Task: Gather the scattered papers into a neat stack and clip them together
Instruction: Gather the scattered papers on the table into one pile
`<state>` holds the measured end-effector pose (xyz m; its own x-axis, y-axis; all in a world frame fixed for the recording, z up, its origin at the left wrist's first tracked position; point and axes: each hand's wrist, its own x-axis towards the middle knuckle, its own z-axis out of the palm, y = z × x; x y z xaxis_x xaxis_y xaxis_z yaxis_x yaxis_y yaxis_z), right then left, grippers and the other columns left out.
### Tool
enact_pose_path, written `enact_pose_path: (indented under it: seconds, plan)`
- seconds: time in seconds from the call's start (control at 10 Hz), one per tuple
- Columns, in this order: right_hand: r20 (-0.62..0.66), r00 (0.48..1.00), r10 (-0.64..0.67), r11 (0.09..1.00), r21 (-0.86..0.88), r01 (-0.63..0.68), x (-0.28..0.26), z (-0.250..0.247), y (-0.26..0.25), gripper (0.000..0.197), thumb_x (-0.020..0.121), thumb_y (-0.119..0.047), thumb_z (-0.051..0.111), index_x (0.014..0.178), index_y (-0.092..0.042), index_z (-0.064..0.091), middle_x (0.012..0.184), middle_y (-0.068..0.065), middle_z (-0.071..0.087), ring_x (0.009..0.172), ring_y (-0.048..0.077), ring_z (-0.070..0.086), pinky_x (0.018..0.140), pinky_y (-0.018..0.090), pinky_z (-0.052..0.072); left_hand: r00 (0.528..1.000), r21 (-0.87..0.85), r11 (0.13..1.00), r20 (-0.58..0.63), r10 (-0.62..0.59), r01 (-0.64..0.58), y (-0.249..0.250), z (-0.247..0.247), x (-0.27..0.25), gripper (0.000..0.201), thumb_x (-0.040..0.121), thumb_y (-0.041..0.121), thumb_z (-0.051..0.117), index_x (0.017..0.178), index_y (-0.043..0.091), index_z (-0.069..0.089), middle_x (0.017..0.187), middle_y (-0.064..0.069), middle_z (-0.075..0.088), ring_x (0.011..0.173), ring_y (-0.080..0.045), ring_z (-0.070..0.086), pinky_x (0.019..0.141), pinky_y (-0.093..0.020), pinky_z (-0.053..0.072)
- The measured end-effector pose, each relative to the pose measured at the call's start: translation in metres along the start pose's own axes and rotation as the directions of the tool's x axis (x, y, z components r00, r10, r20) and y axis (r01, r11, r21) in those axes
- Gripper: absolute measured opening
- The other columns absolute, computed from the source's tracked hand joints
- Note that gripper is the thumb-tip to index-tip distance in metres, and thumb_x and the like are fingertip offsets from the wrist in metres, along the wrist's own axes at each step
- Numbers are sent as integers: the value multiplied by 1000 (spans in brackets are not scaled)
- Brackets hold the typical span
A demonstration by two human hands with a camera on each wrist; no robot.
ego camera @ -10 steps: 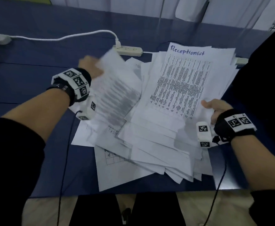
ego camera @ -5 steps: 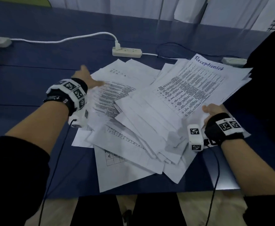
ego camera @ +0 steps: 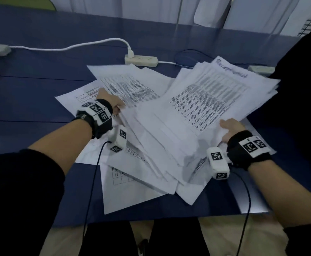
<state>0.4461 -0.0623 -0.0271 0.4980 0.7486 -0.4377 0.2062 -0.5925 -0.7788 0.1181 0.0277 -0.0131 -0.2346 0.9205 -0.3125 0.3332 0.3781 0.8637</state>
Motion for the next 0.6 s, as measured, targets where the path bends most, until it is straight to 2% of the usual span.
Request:
enact_pose_path:
  seconds: [0.1, 0.2, 0.3, 0.4, 0.5, 0.6]
  plan:
    - [-3, 1000, -6, 999, 32, 6, 18, -27, 2, 2, 92, -16, 48, 92, -14, 49, 79, -1, 49, 31, -5, 54, 58, 23, 45, 999, 133, 991, -35, 18, -13, 5, -19, 39, 48, 87, -3, 53, 132, -4, 36, 116, -20, 56, 98, -32, 59, 82, -38, 51]
    - [-14, 999, 39, 980, -195, -41, 23, -58, -14, 20, 92, -14, 51, 84, 3, 48, 77, 14, 65, 47, 23, 65, 47, 27, 48, 998, 418, 907, 53, 35, -54, 14, -39, 43, 9, 89, -3, 49, 91, 3, 45, 75, -15, 45, 65, -23, 45, 60, -38, 38]
    - [-103, 995, -12, 903, -429, -34, 25, -75, -29, 21, 94, -10, 47, 99, 9, 55, 121, 31, 52, 105, 36, 54, 85, 38, 42, 995, 656, 748, 71, 73, -102, 24, -55, 47, 13, 90, 1, 49, 102, -5, 50, 93, -27, 53, 84, -31, 50, 75, -37, 39]
    - [-134, 991, -28, 822, -566, -53, 29, -75, -32, 33, 96, -7, 42, 64, 1, 45, 105, 25, 44, 99, 32, 46, 77, 28, 29, 983, 790, 590, 93, 159, -170, 27, -52, 53, 36, 92, 5, 48, 126, -8, 49, 131, -29, 51, 116, -42, 51, 97, -45, 42]
    - [-161, 986, -44, 818, -572, -56, 35, -69, -29, 31, 94, -3, 45, 117, 18, 49, 127, 27, 51, 114, 38, 53, 75, 29, 32, 972, 852, 481, 119, 204, -205, 24, -48, 64, 38, 92, 7, 47, 127, -7, 48, 129, -29, 52, 117, -44, 51, 97, -48, 43]
    - [-156, 987, -30, 859, -510, -55, 42, -56, -23, 40, 90, 2, 46, 129, 12, 44, 132, 27, 51, 120, 39, 51, 80, 30, 35, 980, 857, 477, 151, 127, -194, 17, -38, 63, 26, 95, 15, 45, 106, -6, 55, 101, -24, 59, 89, -35, 58, 85, -43, 45]
